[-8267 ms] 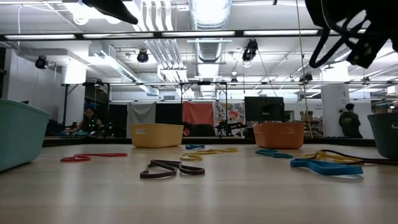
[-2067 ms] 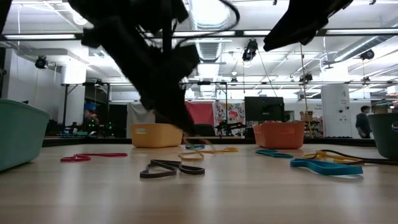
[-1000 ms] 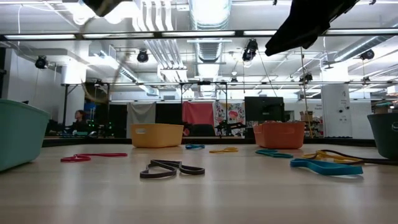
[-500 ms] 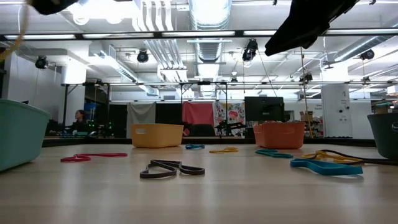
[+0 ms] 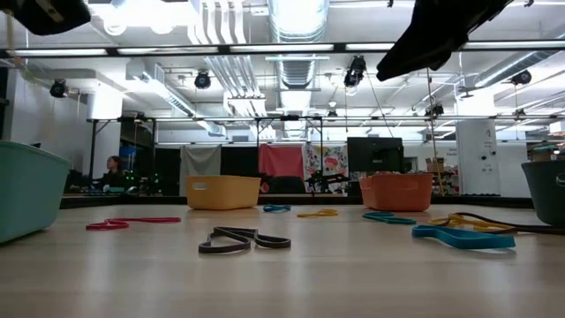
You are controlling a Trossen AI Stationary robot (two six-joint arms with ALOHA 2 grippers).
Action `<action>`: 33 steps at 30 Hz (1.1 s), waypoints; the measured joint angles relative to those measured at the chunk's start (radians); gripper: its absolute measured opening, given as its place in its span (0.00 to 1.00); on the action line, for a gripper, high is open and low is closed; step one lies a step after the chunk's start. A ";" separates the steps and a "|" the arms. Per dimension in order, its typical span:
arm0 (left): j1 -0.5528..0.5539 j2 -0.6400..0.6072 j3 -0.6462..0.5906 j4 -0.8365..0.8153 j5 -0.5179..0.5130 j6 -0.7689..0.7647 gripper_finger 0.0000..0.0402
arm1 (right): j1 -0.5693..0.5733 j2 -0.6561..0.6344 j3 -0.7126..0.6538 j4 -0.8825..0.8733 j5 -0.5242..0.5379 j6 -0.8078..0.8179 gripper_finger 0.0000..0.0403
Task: Sort rubber bands into baskets
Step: Put the yellow rubber band into the green bin
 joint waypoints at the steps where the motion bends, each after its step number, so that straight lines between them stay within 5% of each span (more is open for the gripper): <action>1: 0.000 0.002 0.000 -0.008 0.006 -0.011 0.00 | 0.000 0.000 -0.001 0.000 0.000 0.000 0.35; 8: 0.000 0.014 -0.006 -0.128 0.017 -0.112 0.00 | 0.000 0.000 -0.004 0.001 0.000 0.002 0.35; 29: 0.000 0.137 -0.013 -0.081 0.050 -0.102 0.00 | -0.001 0.000 -0.018 0.017 0.000 0.008 0.35; 33: 0.002 0.160 -0.014 -0.139 -0.012 -0.119 0.00 | 0.000 0.000 -0.018 0.017 0.000 0.007 0.35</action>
